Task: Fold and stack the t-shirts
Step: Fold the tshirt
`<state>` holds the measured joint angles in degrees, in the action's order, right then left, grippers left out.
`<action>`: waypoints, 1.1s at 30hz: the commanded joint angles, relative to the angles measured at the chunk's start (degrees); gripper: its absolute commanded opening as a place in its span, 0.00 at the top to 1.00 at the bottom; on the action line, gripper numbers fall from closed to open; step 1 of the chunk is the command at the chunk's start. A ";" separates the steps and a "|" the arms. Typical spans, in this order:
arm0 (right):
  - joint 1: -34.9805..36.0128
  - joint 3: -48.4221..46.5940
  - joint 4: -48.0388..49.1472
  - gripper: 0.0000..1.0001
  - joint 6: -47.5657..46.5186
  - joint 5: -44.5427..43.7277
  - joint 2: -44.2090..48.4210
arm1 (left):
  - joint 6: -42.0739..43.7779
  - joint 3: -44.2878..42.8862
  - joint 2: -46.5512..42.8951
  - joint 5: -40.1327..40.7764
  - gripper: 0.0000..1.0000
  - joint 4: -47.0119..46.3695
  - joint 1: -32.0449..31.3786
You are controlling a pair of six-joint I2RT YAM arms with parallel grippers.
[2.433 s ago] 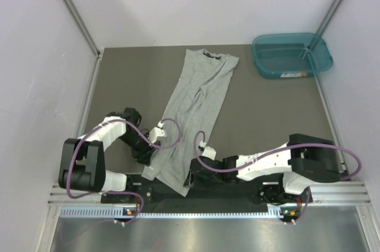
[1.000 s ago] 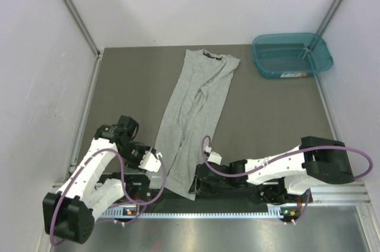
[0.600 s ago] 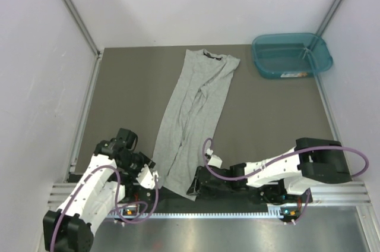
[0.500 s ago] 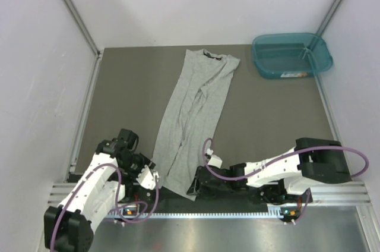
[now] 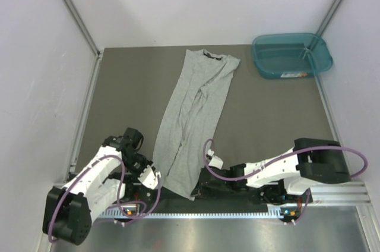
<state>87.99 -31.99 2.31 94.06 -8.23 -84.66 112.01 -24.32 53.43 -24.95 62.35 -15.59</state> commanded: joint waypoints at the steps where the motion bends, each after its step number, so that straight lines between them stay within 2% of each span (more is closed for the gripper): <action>1: 0.52 1.31 1.65 0.94 1.39 -0.99 0.11 | 3.22 1.73 1.06 -1.50 0.83 -12.16 -1.28; 2: 0.43 1.57 1.56 0.98 1.65 -1.35 0.81 | 2.52 1.64 0.98 -1.94 1.00 -12.42 -1.54; 4: 0.17 1.75 0.86 1.00 1.91 -2.31 1.78 | 0.68 0.59 0.63 -3.08 1.00 -11.81 -1.63; 9: -1.93 0.70 -0.72 1.00 -0.01 -2.94 5.03 | -8.45 -8.89 2.20 -5.63 1.00 -4.00 -1.63; 13: -6.41 -0.18 -2.12 1.00 -3.26 -2.41 9.24 | -17.51 -17.50 7.63 -5.90 1.00 -1.79 -1.63; 15: -11.06 -1.66 -3.78 1.00 -7.46 -1.45 11.79 | -23.13 -23.04 10.37 -7.03 1.00 -1.96 -1.63; 19: -22.65 -5.80 -9.14 1.00 -16.70 0.58 13.47 | -34.46 -35.84 21.76 -8.71 1.00 -3.19 -1.63; 25: -35.67 -10.63 -10.39 1.00 -29.18 3.74 11.28 | -49.49 -49.23 36.28 -10.03 1.00 -9.42 -1.63; 28: -42.96 -13.80 -10.39 1.00 -34.46 5.77 7.42 | -54.43 -56.43 42.71 -6.26 1.00 -12.86 -1.81; 33: -49.39 -19.68 -10.39 1.00 -41.58 9.45 1.71 | -60.41 -63.04 51.05 -1.07 1.00 -16.81 -1.81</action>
<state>41.50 -47.09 -7.81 60.18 -2.39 -80.49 57.98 -83.13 101.97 -28.34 49.50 -17.26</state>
